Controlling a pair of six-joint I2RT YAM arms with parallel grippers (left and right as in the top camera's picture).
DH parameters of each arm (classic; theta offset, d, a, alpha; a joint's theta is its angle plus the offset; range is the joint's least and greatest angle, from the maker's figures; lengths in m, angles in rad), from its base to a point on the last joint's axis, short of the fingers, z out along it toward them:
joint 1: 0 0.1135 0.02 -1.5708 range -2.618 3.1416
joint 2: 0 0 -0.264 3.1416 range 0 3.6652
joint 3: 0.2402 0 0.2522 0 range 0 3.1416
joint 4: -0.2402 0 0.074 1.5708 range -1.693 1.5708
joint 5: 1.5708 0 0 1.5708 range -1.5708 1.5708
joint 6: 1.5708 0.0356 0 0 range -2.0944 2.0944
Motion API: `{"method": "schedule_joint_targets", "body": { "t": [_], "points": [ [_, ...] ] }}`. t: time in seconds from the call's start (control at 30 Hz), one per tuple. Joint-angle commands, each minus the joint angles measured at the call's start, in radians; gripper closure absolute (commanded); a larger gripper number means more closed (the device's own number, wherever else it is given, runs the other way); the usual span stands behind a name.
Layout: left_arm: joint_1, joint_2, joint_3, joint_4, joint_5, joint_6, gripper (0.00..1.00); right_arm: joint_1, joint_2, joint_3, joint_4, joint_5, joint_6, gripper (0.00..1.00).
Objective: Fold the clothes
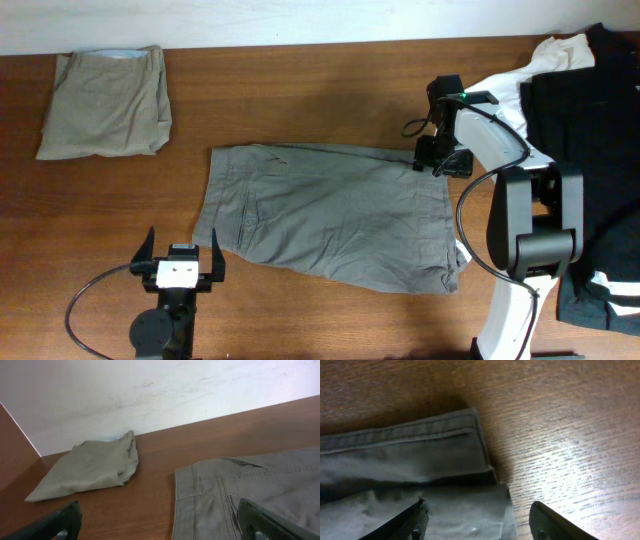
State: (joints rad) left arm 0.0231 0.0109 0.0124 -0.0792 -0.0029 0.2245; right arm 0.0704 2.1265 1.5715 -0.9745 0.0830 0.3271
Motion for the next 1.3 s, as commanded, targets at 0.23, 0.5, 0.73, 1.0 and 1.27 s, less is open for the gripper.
{"method": "schedule_joint_targets", "body": {
  "t": [0.23, 0.5, 0.73, 1.0, 1.27],
  "points": [
    [0.006, -0.004, -0.003, -0.004, 0.014, 0.013, 0.01, -0.014, -0.003, -0.035, 0.056, -0.082, -0.061, 0.69],
    [0.006, -0.004, -0.003, -0.004, 0.014, 0.013, 0.01, -0.055, -0.040, 0.024, 0.023, -0.073, -0.057, 0.96],
    [0.006, -0.004, -0.003, -0.004, 0.014, 0.013, 0.01, -0.058, -0.116, 0.051, 0.003, -0.183, -0.057, 0.96],
    [0.006, -0.004, -0.003, -0.004, 0.014, 0.013, 0.01, -0.059, -0.118, 0.051, 0.111, -0.142, 0.030, 0.96],
    [0.006, -0.004, -0.003, -0.004, 0.014, 0.013, 0.01, -0.057, -0.062, 0.048, 0.292, -0.162, 0.021, 0.96]
  ]
}}
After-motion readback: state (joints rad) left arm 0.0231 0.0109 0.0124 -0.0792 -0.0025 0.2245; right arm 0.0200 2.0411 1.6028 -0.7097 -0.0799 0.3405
